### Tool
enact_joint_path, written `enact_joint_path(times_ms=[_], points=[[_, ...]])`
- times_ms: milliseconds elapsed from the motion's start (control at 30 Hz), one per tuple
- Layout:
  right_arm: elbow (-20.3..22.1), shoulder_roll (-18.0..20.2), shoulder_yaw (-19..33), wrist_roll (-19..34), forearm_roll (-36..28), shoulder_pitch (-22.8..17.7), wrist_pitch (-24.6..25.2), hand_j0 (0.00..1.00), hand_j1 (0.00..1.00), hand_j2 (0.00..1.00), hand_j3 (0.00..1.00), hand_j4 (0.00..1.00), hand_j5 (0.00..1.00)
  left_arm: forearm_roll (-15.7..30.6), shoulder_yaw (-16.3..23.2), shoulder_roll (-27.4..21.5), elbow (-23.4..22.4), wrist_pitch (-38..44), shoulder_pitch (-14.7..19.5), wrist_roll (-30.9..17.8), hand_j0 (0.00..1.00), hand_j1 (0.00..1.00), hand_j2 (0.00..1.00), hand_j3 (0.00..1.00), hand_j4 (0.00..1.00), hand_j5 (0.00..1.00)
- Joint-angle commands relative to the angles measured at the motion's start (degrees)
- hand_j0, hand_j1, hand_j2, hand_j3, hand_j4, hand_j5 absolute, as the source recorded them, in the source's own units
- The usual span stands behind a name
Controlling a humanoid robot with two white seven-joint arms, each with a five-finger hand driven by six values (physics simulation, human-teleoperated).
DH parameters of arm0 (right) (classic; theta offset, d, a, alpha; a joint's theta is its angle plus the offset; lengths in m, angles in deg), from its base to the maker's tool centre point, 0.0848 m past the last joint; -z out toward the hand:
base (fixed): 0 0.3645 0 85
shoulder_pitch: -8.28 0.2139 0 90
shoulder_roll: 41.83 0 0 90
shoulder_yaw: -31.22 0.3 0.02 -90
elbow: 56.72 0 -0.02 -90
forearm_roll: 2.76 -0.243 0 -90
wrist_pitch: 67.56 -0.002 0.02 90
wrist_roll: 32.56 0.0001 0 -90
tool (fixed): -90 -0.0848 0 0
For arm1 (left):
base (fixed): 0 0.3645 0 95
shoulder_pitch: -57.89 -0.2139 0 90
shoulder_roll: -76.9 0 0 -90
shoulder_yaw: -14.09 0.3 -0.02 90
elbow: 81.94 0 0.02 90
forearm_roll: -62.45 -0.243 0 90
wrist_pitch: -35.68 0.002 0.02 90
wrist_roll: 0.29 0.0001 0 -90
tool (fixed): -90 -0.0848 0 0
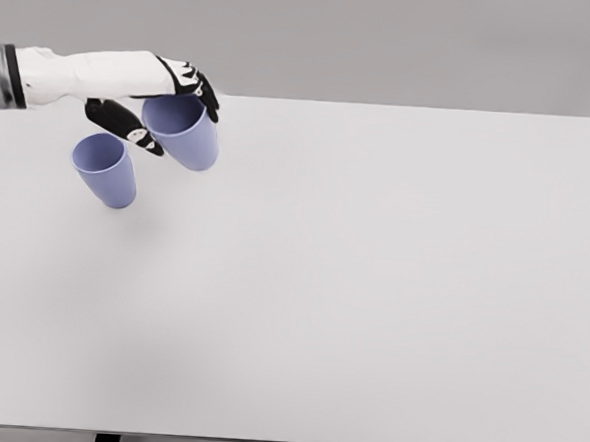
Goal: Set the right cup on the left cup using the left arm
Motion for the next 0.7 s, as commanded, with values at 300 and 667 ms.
enact_joint_path(times_ms=[300, 667], points=[[-0.01, 0.0, 0.0, 0.03, 0.08, 0.0, -0.03, 1.0, 1.0, 1.0, 1.0, 1.0, 1.0, 0.94, 0.33, -6.17, 0.16, 0.09, 4.48, -2.49, 0.45, 0.45, 0.45, 0.45, 0.45, 0.45], [-0.1, 0.0, 0.0, 0.03, 0.08, 0.0, -0.03, 1.0, 1.0, 1.0, 1.0, 1.0, 1.0, 0.94, 1.21, -8.19, -2.83, 0.09, 6.86, -9.61, 0.45, 0.45, 0.45, 0.45, 0.45, 0.45]])
